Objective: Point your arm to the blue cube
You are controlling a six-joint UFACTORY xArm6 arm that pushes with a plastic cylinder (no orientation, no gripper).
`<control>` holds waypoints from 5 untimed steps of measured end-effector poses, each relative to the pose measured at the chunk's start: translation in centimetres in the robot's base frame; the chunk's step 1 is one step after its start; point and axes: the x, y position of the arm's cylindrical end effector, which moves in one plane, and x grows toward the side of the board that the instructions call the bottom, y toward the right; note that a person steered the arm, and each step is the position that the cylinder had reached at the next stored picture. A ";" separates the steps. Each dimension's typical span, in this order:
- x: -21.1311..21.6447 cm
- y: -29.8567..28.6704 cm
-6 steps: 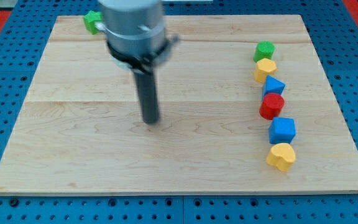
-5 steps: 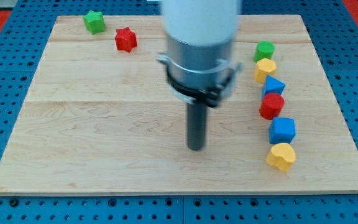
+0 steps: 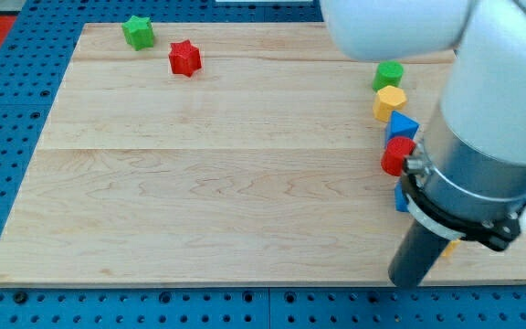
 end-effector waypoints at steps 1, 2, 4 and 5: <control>-0.1 8.1; -0.2 17.7; -8.2 13.3; -10.3 4.8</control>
